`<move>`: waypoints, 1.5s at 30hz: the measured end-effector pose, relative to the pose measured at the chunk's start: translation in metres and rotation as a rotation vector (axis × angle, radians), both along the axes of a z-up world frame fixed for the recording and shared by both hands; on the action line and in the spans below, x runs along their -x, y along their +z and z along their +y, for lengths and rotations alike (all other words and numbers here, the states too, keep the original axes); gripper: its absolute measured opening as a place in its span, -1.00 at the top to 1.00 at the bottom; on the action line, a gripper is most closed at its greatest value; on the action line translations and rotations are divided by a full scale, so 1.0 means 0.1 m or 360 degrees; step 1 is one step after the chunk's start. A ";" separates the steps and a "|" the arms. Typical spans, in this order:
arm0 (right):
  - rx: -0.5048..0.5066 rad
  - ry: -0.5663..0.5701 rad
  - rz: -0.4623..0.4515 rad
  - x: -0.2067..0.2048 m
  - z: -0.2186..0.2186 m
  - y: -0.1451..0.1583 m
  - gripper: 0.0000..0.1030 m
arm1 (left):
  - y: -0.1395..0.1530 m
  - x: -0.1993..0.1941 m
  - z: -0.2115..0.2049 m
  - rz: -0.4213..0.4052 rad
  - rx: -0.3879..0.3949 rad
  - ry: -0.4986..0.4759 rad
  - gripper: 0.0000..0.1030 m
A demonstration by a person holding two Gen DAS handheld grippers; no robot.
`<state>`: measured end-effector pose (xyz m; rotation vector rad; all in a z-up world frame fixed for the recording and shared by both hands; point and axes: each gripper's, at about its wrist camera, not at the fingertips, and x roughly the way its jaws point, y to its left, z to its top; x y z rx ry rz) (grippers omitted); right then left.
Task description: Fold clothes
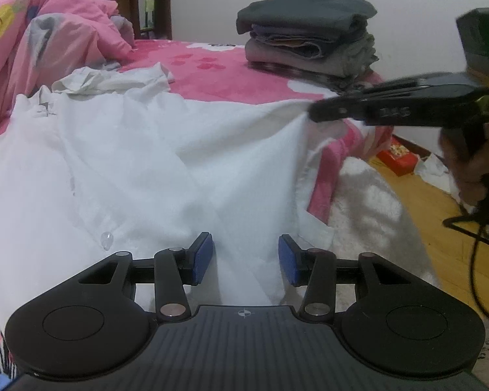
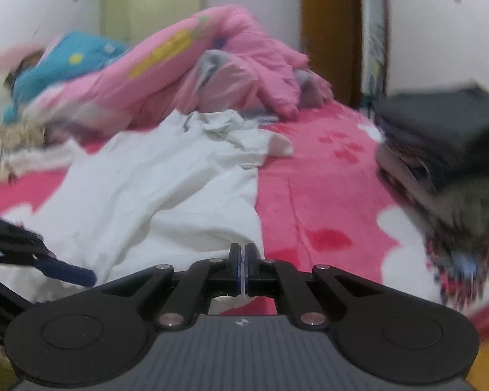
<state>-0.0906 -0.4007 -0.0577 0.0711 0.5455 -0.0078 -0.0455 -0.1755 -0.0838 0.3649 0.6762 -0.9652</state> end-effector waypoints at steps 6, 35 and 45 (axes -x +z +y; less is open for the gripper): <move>-0.0394 -0.0230 0.0113 0.14 -0.50 -0.18 0.97 | -0.02 0.03 -0.06 -0.0020 -0.0024 -0.0039 0.09; -0.0645 -0.0518 0.0237 -0.05 -0.84 -0.24 0.87 | 0.07 -0.07 0.75 0.0163 0.0163 0.0329 -0.02; -0.0507 -0.0572 0.0186 -0.13 -0.89 -0.22 0.92 | 0.03 -0.09 0.78 0.0144 0.0160 0.0326 -0.02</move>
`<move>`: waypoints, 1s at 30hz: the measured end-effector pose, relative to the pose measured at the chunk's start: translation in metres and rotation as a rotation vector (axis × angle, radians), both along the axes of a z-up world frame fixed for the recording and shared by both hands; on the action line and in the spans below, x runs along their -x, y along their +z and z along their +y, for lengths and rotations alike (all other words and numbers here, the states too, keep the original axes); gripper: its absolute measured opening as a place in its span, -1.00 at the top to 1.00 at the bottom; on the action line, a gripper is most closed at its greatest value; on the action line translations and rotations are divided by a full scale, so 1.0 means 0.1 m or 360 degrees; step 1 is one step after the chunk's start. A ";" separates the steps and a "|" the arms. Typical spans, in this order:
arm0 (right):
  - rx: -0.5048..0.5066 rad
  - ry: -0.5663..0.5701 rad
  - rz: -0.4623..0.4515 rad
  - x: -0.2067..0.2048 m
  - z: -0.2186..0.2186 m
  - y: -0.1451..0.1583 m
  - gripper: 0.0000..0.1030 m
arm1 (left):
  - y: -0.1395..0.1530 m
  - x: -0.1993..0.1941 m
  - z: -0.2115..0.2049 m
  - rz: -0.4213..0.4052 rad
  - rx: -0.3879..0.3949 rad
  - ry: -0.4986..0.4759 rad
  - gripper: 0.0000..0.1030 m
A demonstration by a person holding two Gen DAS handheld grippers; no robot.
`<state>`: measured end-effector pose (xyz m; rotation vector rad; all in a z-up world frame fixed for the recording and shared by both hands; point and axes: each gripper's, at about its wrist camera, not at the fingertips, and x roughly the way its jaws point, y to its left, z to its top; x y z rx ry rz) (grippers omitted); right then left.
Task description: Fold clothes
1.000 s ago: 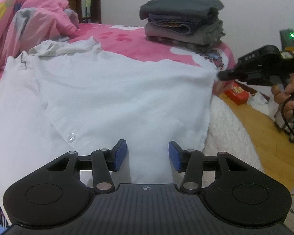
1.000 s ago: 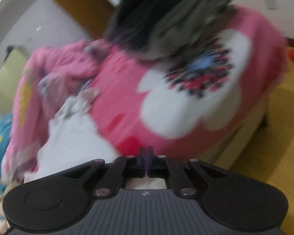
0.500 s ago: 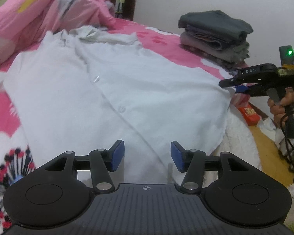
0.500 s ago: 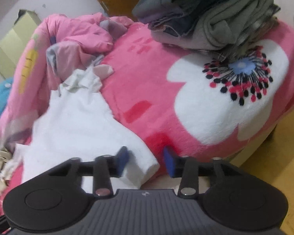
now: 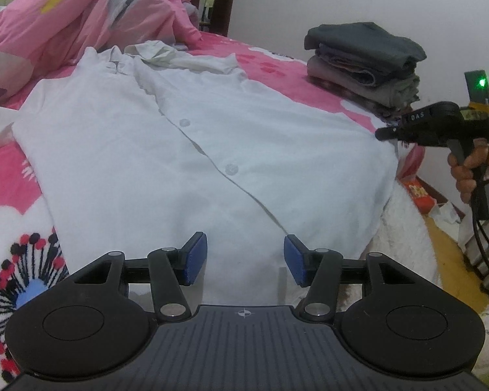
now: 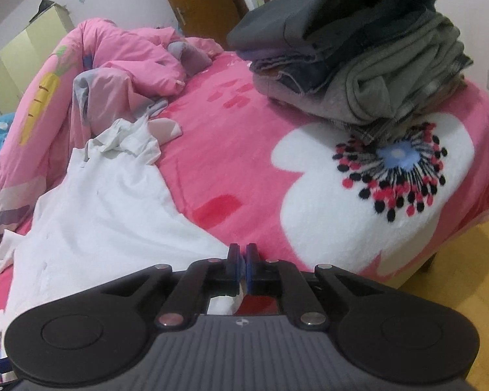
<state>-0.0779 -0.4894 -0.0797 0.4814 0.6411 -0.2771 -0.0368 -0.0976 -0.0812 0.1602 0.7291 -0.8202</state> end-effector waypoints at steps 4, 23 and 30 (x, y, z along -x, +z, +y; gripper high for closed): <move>0.0101 -0.0042 -0.0003 -0.04 -0.01 -0.02 0.92 | -0.01 0.00 0.00 -0.0008 -0.0010 -0.0007 -0.02; 0.0331 0.0334 -0.0319 -0.74 0.31 0.96 0.47 | 0.27 -0.43 -0.28 -0.0162 0.0052 -0.0159 -0.02; 0.0342 0.0841 -0.0148 -2.27 0.92 1.14 0.38 | 0.17 -1.04 -0.50 -0.0098 0.0078 -0.0143 -0.02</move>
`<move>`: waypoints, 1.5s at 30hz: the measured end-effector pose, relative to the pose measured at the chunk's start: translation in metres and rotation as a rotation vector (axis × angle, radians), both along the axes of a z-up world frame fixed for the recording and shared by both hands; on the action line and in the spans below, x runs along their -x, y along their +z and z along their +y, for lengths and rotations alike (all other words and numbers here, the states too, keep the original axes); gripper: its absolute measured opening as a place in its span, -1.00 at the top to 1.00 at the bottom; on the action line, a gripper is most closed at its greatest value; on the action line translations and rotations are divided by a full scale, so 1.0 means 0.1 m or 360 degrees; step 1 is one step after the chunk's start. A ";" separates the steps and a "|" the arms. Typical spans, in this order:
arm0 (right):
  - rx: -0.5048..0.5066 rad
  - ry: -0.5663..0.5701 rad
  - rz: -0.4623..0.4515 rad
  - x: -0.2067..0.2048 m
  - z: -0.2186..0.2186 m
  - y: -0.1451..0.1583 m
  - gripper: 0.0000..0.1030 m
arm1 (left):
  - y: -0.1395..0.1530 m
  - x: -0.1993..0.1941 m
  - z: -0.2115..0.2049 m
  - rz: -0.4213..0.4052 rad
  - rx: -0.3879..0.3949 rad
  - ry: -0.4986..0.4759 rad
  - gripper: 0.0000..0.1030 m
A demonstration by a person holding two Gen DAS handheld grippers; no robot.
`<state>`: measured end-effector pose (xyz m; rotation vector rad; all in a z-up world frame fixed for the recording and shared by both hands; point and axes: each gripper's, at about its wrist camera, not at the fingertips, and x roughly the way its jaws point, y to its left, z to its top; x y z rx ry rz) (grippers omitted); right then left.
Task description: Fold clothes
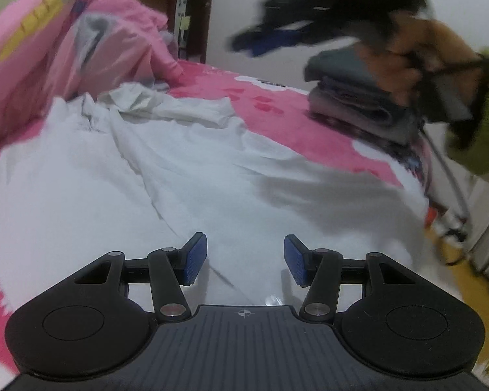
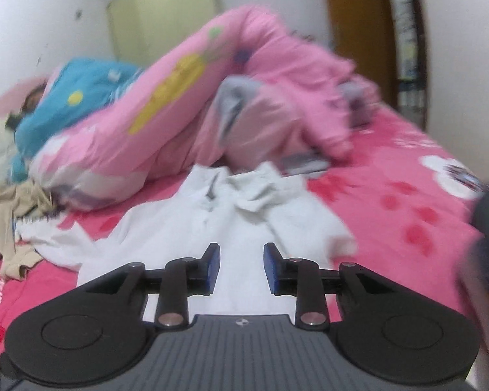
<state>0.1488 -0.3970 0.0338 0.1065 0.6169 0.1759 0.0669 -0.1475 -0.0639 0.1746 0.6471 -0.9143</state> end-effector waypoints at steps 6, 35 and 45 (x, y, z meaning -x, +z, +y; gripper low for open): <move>0.0250 0.0168 0.0111 -1.28 0.50 -0.29 0.36 | -0.17 -0.33 -0.03 0.0112 0.0076 -0.0025 -0.01; -0.0266 -0.0732 -0.0143 -1.87 -1.24 -0.55 0.80 | -0.43 -0.49 0.32 0.0272 0.0400 -0.0067 -0.07; 0.0050 -0.1089 0.0075 -1.64 -1.42 -0.45 -0.08 | -0.45 -0.55 0.32 0.0281 0.0415 -0.0068 -0.07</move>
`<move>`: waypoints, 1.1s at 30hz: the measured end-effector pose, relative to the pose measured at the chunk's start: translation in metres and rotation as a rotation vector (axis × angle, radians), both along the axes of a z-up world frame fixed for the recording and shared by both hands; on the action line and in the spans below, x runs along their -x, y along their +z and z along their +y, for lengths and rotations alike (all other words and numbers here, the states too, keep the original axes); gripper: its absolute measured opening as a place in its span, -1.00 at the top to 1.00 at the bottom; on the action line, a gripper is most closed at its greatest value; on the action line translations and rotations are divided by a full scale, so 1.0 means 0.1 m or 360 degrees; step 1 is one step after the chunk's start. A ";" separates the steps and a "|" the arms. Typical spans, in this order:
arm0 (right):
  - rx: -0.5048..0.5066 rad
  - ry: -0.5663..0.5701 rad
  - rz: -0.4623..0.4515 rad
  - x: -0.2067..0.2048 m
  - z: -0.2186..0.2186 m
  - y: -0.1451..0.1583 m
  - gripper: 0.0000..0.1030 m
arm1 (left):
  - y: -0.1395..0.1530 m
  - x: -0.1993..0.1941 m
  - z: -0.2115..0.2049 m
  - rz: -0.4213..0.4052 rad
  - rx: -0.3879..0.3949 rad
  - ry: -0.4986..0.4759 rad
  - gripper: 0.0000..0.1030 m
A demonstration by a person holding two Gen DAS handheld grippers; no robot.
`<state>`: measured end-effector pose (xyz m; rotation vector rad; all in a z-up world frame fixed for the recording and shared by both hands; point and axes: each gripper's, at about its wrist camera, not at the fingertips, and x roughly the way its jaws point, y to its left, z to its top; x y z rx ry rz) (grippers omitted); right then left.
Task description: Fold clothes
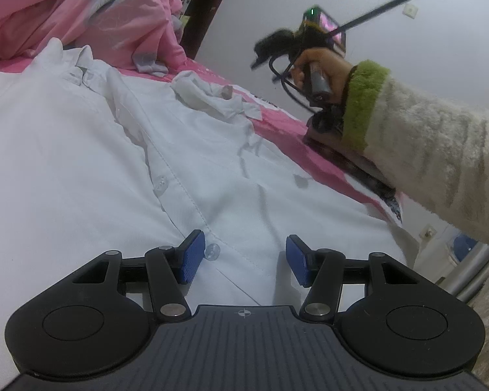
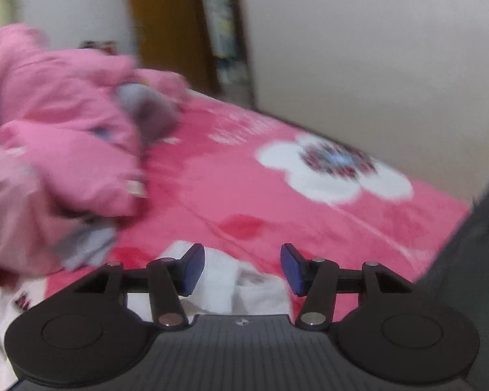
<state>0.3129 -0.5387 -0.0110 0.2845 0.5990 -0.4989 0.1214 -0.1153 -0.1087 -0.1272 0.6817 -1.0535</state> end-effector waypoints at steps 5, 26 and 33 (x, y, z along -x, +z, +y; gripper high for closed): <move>0.0306 0.0812 0.0007 -0.26 1.18 0.10 -0.04 | 0.00 -0.01 0.02 0.0026 0.0028 -0.0004 -0.07; 0.0355 0.1242 0.0111 -1.42 2.26 -0.70 0.78 | 0.00 -0.05 0.05 0.0065 0.0099 -0.0011 -0.09; -0.0829 0.0794 -0.0086 -1.53 1.15 -0.94 0.70 | 0.01 -0.07 0.07 0.0067 0.0103 -0.0013 -0.09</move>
